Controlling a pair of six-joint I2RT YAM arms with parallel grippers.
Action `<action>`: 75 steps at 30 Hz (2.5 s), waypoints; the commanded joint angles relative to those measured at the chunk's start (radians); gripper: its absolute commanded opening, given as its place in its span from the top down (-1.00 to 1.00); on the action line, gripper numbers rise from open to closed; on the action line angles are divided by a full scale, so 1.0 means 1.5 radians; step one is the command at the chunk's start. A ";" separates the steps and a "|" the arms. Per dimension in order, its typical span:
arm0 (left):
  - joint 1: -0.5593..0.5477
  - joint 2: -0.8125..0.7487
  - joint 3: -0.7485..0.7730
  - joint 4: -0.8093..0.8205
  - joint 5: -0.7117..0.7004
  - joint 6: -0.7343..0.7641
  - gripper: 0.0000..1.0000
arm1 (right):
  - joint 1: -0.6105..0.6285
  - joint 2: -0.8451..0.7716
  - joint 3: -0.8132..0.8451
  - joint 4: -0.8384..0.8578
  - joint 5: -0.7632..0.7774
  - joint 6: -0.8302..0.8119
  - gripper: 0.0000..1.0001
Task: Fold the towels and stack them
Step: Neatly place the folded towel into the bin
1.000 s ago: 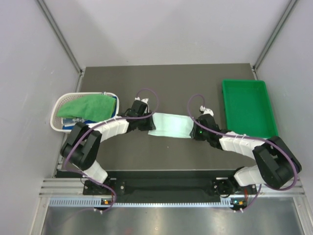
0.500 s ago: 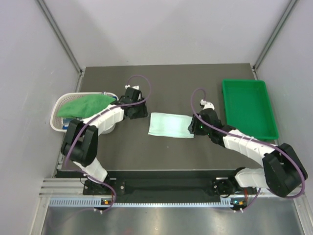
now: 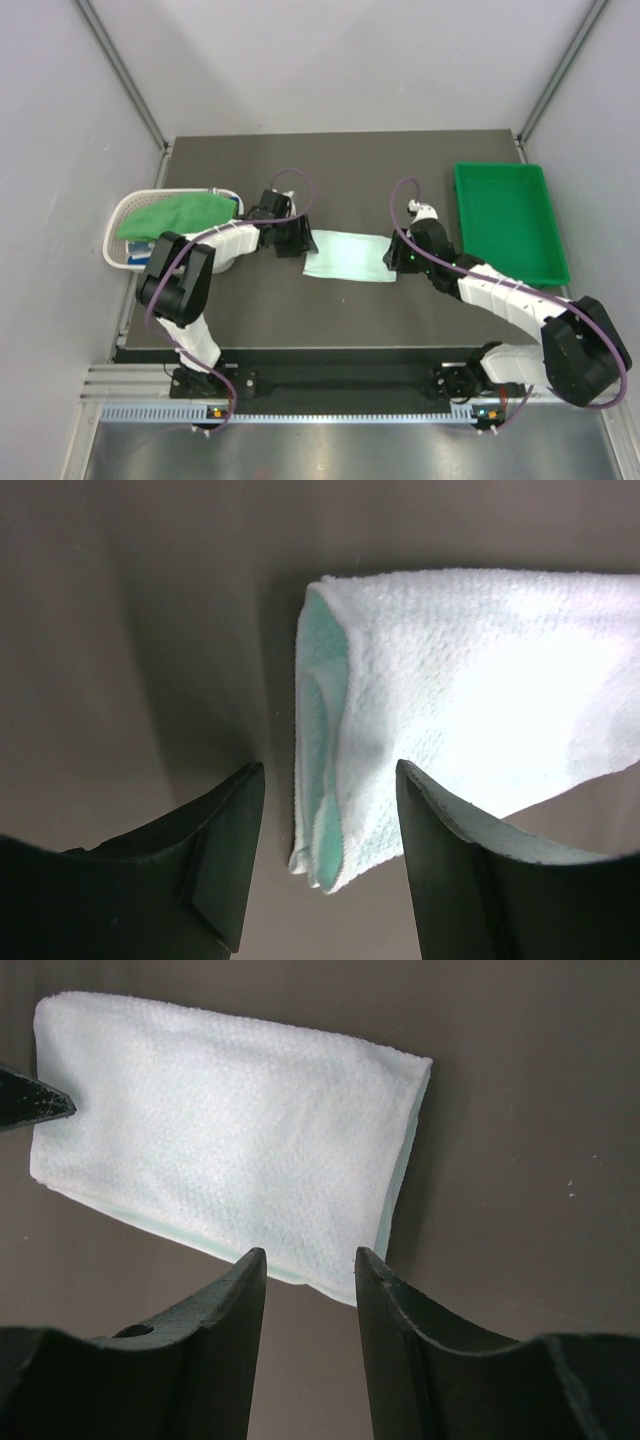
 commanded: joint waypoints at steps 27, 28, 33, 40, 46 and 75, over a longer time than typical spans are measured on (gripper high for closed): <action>-0.082 0.028 0.054 -0.148 -0.264 0.005 1.00 | 0.007 -0.015 0.034 0.015 -0.046 -0.020 0.17; -0.085 0.016 0.062 -0.164 -0.303 0.010 1.00 | 0.007 -0.015 0.036 0.015 -0.047 -0.022 0.17; -0.087 -0.067 0.137 -0.298 -0.425 0.054 1.00 | 0.007 -0.014 0.050 0.015 -0.049 -0.025 0.17; -0.088 -0.160 0.197 -0.414 -0.572 0.100 1.00 | 0.007 -0.001 0.067 0.027 -0.079 -0.024 0.17; -0.036 -0.259 0.218 -0.451 -0.658 0.164 1.00 | 0.007 0.008 0.081 0.032 -0.089 -0.022 0.18; 0.349 -0.241 0.254 -0.181 -0.523 0.332 1.00 | 0.025 0.046 0.118 0.015 -0.104 -0.027 0.21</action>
